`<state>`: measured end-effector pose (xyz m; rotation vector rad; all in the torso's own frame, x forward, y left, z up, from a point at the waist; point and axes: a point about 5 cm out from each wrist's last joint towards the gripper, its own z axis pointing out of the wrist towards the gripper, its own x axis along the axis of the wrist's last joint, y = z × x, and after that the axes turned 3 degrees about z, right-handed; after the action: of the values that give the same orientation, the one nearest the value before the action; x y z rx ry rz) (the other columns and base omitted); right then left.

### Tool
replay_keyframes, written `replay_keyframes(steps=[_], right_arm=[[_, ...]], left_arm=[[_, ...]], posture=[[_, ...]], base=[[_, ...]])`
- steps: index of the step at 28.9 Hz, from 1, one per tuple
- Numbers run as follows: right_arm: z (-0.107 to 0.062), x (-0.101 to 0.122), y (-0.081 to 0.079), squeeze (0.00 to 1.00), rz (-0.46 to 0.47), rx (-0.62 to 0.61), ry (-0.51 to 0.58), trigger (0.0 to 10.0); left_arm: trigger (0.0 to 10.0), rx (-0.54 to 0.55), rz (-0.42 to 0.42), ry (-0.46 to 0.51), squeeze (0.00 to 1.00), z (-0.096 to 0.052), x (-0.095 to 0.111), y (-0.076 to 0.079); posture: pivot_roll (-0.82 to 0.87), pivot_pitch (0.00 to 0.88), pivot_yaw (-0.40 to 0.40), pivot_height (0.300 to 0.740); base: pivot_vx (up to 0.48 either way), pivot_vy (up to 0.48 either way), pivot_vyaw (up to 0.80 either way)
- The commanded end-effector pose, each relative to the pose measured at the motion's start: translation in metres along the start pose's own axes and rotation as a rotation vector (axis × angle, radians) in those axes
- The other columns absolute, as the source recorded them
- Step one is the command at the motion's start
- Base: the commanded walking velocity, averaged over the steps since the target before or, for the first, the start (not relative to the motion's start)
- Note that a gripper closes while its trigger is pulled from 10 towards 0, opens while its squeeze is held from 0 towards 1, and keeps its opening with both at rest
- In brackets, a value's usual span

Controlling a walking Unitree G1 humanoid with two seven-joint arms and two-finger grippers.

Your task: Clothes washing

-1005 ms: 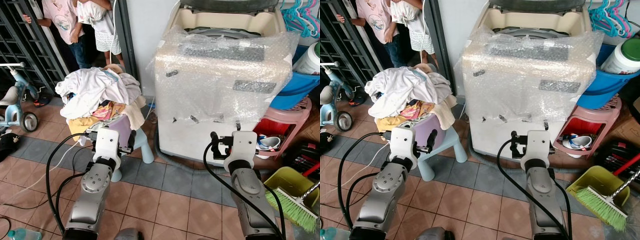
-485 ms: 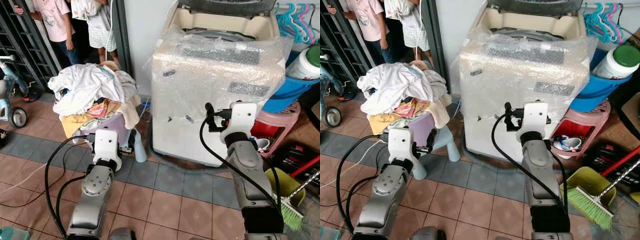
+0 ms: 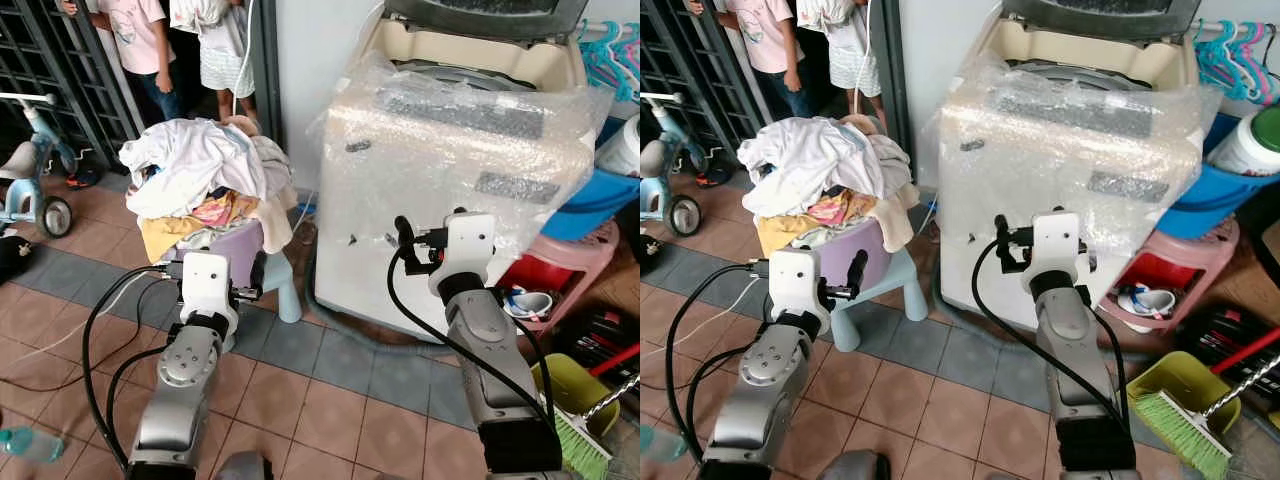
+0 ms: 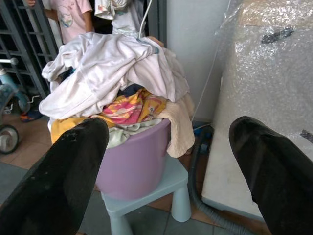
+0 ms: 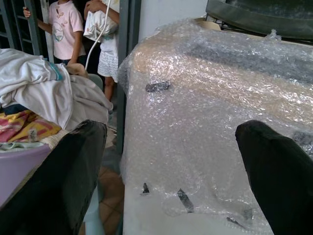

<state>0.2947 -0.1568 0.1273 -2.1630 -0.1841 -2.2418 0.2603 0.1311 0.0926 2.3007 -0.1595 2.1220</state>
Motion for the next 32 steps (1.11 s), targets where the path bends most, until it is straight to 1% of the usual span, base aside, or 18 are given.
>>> replay_keyframes(steps=[1, 6, 10, 14, 16, 21, 27, 30, 32], right_arm=[[0.002, 0.005, -0.0014, 0.0, -0.001, 0.018, 0.024, 10.0], [0.0013, 0.0056, 0.003, 0.0, 0.01, 0.01, 0.025, 10.0], [0.0012, 0.0071, 0.0009, 0.0, 0.003, 0.027, 0.031, 10.0], [0.002, 0.0079, 0.001, 0.0, 0.008, 0.027, 0.032, 10.0], [0.0026, 0.0079, 0.0016, 0.0, 0.014, 0.024, 0.032, 10.0], [0.0025, 0.0078, 0.0, 0.0, 0.013, 0.031, 0.033, 10.0], [0.0028, 0.0073, -0.0021, 0.0, 0.013, 0.04, 0.032, 10.0], [0.0031, 0.0076, -0.0029, 0.0, 0.011, 0.043, 0.034, 10.0], [0.0035, 0.0083, -0.0032, 0.0, 0.011, 0.043, 0.038, 10.0]], left_arm=[[10.0, 0.007, 0.006, 0.01, 0.0, 0.0007, 0.0034, -0.0017], [10.0, 0.007, -0.013, -0.002, 0.0, 0.0009, 0.0022, -0.0009], [10.0, -0.002, -0.01, 0.004, 0.0, 0.0019, 0.003, -0.0004], [10.0, 0.024, -0.006, 0.006, 0.0, 0.006, 0.0038, -0.0027], [10.0, 0.031, -0.021, 0.014, 0.0, 0.008, 0.0059, -0.0034], [10.0, 0.022, -0.019, 0.026, 0.0, 0.007, 0.0068, -0.0035], [10.0, 0.023, -0.043, 0.025, 0.0, 0.0059, 0.0062, -0.001], [10.0, 0.018, -0.037, 0.029, 0.0, 0.0063, 0.0067, -0.0002], [10.0, 0.015, -0.016, 0.025, 0.0, 0.0063, 0.0063, 0.0008]], posture=[[-0.03, 0.0, -0.012, 0.74], [-0.03, 0.0, -0.011, 0.74], [-0.04, 0.0, -0.007, 0.74], [-0.04, 0.0, -0.006, 0.74], [-0.04, 0.0, -0.007, 0.74], [-0.04, 0.0, -0.009, 0.74], [-0.04, 0.0, -0.011, 0.74], [-0.03, 0.0, -0.013, 0.74], [-0.03, 0.0, -0.015, 0.74]], base=[[0.0, 0.39, 0.8], [0.0, 0.363, 0.8], [0.29, 0.385, 0.76], [0.297, 0.378, 0.0], [0.3, 0.375, 0.0], [0.341, 0.332, 0.0], [0.449, 0.0, 0.0], [0.471, 0.0, 0.0], [0.48, 0.0, 0.0]])
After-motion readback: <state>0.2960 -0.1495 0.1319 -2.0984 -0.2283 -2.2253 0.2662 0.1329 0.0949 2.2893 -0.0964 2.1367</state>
